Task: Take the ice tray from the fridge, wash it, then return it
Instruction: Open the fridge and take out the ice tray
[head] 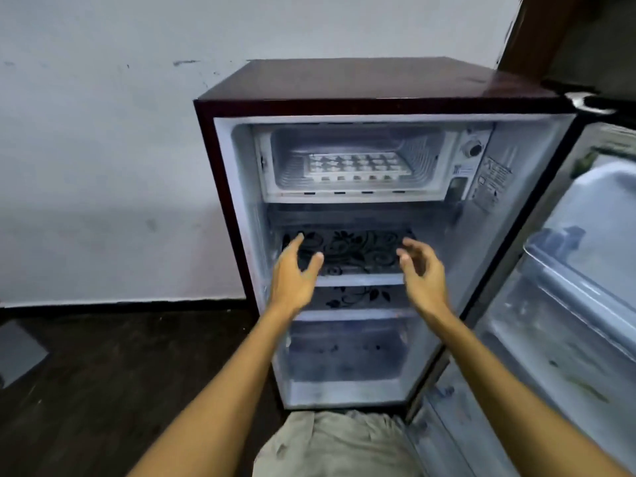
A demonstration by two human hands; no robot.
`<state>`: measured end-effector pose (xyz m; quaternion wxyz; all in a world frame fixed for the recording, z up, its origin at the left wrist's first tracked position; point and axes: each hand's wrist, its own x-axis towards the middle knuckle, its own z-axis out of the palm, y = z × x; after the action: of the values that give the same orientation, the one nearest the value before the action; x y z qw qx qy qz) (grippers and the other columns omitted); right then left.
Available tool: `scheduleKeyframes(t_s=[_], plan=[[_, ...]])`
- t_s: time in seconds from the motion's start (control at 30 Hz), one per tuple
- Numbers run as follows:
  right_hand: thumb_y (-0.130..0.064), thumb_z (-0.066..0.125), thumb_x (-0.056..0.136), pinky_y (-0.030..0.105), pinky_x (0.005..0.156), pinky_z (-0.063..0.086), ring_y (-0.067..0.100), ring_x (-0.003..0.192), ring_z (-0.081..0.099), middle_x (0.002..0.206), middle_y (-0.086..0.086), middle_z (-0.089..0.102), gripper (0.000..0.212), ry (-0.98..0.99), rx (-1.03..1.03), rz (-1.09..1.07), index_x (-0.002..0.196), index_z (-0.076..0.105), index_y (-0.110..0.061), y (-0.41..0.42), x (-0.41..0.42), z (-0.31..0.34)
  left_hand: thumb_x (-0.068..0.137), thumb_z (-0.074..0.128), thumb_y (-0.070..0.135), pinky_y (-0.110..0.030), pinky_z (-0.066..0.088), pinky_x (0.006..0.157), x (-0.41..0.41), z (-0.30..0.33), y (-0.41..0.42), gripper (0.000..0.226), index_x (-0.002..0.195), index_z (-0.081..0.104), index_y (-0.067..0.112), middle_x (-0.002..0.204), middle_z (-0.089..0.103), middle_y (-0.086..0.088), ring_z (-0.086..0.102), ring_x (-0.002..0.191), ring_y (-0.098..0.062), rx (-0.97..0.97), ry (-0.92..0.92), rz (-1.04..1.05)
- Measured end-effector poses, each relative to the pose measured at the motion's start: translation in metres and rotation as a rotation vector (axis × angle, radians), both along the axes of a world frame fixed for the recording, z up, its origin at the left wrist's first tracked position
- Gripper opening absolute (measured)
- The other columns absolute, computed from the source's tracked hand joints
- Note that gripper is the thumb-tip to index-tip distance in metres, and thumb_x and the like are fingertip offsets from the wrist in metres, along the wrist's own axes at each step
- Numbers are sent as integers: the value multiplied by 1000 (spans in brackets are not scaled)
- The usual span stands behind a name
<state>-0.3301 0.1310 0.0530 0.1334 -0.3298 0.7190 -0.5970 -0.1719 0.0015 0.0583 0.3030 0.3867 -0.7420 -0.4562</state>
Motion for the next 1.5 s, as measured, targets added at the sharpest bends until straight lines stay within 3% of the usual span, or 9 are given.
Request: scheduleKeyframes(t_s=[0.17, 0.3, 0.53, 0.7, 0.8, 1.0, 1.2, 1.33, 1.5], plan=[[-10, 45, 98, 26, 91, 43, 20, 109, 55, 113, 3, 58, 31, 136, 2, -20, 128, 50, -11, -77, -68, 42, 95, 55, 27, -36, 34, 111, -55, 30, -77, 58, 146, 33, 12, 150, 39, -8, 40, 135, -26, -67, 69, 121], [-8, 46, 97, 29, 102, 40, 23, 120, 50, 133, 7, 53, 36, 231, 60, -81, 133, 47, -10, -117, -109, 56, 95, 55, 28, -20, 33, 95, -90, 40, -117, 56, 146, 35, 14, 147, 43, -7, 45, 131, -26, -182, 49, 155], [-26, 43, 99, 29, 106, 31, 29, 137, 35, 154, 10, 28, 54, 347, 300, -141, 148, 25, -10, -172, -157, 64, 94, 57, 33, -36, 37, 105, -132, 49, -159, 67, 149, 26, 12, 148, 43, -11, 43, 132, -30, -289, -66, 142], [-35, 37, 99, 35, 103, 34, 37, 129, 40, 142, 22, 41, 53, 341, 444, -142, 138, 36, 2, -190, -183, 52, 87, 52, 60, -43, 28, 114, -153, 41, -182, 99, 151, 1, 3, 157, 22, -17, 25, 142, -37, -264, -341, 72], [-34, 36, 100, 33, 99, 36, 37, 128, 43, 142, 23, 42, 54, 313, 480, -121, 139, 36, 3, -196, -190, 47, 83, 50, 67, -43, 29, 114, -159, 34, -195, 104, 151, 6, 0, 155, 27, -18, 28, 141, -37, -202, -382, 65], [-34, 48, 96, 31, 84, 38, 37, 123, 48, 137, 23, 47, 55, 272, 451, -110, 136, 40, 4, -199, -195, 46, 79, 60, 63, -39, 42, 104, -162, 27, -202, 83, 135, 42, 5, 136, 55, -11, 52, 123, -31, -129, -256, 51], [-37, 50, 95, 28, 82, 38, 34, 122, 48, 137, 20, 48, 57, 210, 404, -98, 135, 42, 2, -181, -184, 51, 79, 69, 51, -30, 42, 93, -152, 33, -188, 73, 130, 45, 5, 131, 55, -7, 53, 117, -25, -130, -108, 76], [-31, 52, 95, 26, 52, 35, 24, 89, 51, 90, 11, 52, 28, 160, 341, -91, 104, 49, -5, -154, -165, 55, 77, 73, 46, -28, 39, 94, -134, 44, -161, 76, 135, 41, 8, 137, 51, -6, 49, 124, -24, -75, -35, 88], [-17, 56, 94, 19, 80, 36, 18, 108, 50, 111, 5, 50, 41, 81, 212, -76, 130, 46, 0, -94, -111, 65, 67, 83, 39, -26, 39, 103, -94, 46, -111, 90, 139, 41, 5, 138, 52, -9, 51, 126, -26, 9, 73, 119]])
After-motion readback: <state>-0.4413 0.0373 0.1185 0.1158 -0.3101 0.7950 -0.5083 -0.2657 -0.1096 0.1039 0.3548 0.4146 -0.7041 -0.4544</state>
